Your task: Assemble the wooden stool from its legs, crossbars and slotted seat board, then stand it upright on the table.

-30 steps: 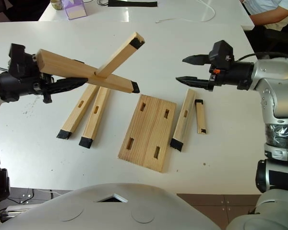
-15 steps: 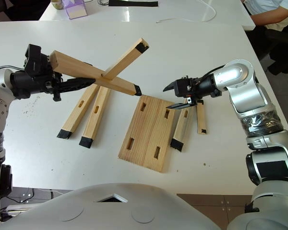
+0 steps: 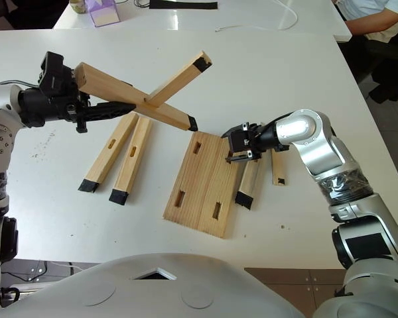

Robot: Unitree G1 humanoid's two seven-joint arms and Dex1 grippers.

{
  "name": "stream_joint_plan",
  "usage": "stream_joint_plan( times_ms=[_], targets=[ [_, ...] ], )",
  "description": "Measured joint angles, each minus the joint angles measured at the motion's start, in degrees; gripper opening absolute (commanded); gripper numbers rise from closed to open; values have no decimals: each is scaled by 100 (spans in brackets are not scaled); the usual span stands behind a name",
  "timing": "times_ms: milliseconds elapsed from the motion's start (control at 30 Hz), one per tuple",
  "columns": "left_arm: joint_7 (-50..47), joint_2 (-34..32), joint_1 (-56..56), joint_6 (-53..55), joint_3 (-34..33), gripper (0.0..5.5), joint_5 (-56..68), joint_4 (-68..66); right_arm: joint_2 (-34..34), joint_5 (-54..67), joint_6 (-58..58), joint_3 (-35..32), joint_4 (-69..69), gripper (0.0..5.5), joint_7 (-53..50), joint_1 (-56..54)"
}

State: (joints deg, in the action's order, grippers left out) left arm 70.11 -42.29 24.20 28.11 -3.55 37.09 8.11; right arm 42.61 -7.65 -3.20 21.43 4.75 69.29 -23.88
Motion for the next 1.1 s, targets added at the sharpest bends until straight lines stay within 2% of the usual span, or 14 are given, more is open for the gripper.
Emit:
stream_joint_plan(
  times_ms=[467, 633, 767, 1100],
  targets=[
    [96, -84, -93, -1, 1, 201, -89, 38, -696, -148, 688, 30, 25, 314, -803, -41],
    [413, -357, -249, 34, -11, 201, -90, 88, -1054, 781, 1768, -960, -259, 314, -1299, 9],
    [796, -483, -141, -3, 222, 201, -238, -256, -1440, 1574, 2755, -1688, -697, 314, -1838, 68],
    [1314, -423, 735, -275, 693, 201, -754, -1334, -1477, 1829, 3166, -2195, -1141, 314, -2621, 586]
  ],
)
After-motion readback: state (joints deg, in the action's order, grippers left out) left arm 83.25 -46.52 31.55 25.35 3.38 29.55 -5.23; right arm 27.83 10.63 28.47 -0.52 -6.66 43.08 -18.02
